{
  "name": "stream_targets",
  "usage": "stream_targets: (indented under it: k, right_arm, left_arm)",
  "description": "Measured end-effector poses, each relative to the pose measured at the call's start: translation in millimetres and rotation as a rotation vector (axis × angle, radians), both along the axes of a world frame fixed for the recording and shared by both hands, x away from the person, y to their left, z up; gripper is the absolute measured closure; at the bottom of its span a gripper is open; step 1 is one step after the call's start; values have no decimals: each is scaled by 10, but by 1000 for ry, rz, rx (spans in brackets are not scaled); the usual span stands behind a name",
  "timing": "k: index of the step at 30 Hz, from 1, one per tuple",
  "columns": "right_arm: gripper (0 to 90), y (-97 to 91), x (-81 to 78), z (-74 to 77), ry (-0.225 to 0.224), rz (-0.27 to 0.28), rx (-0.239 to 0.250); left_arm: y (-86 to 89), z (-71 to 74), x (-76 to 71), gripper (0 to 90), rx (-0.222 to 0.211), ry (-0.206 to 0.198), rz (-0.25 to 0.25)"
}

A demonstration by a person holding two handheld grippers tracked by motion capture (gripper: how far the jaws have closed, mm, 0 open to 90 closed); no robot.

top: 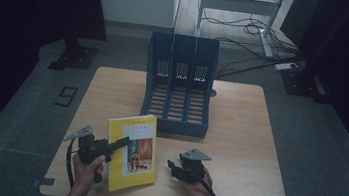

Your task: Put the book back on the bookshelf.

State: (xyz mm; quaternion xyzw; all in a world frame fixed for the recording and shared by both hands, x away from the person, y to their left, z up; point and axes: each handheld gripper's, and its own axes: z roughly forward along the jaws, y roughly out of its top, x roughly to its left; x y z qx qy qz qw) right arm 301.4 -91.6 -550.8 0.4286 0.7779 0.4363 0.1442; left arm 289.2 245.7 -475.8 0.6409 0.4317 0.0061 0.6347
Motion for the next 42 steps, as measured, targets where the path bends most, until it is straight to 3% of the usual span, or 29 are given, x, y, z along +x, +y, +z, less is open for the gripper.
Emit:
stream_targets:
  k: [3,12,17,21,27,32,38,42]
  right_arm:
    - [406,-23,15,-11,1,-21,-32]
    - [402,-140,46,-23,29,-25,-45]
    - [401,-161,40,-25,32,-33,-43]
    - [402,-179,49,-23,26,-63,-61]
    - [395,-162,45,-24,14,-68,-88]
    - [384,-170,33,-25,6,-67,-105]
    - [388,-217,44,-24,22,-75,-73]
    - [385,-197,37,-26,12,-76,-94]
  left_arm:
    - [-13,25,4,753,5,0,22]
    - [-107,115,-4,754,26,-19,58]
    - [-139,137,-26,753,36,-54,35]
    - [-107,117,-30,753,24,-49,15]
    - [-75,145,-50,753,28,-55,33]
    - [-92,223,-47,753,37,-68,51]
    - [-108,336,-19,753,38,-80,51]
    - [-118,428,-1,753,34,-101,55]
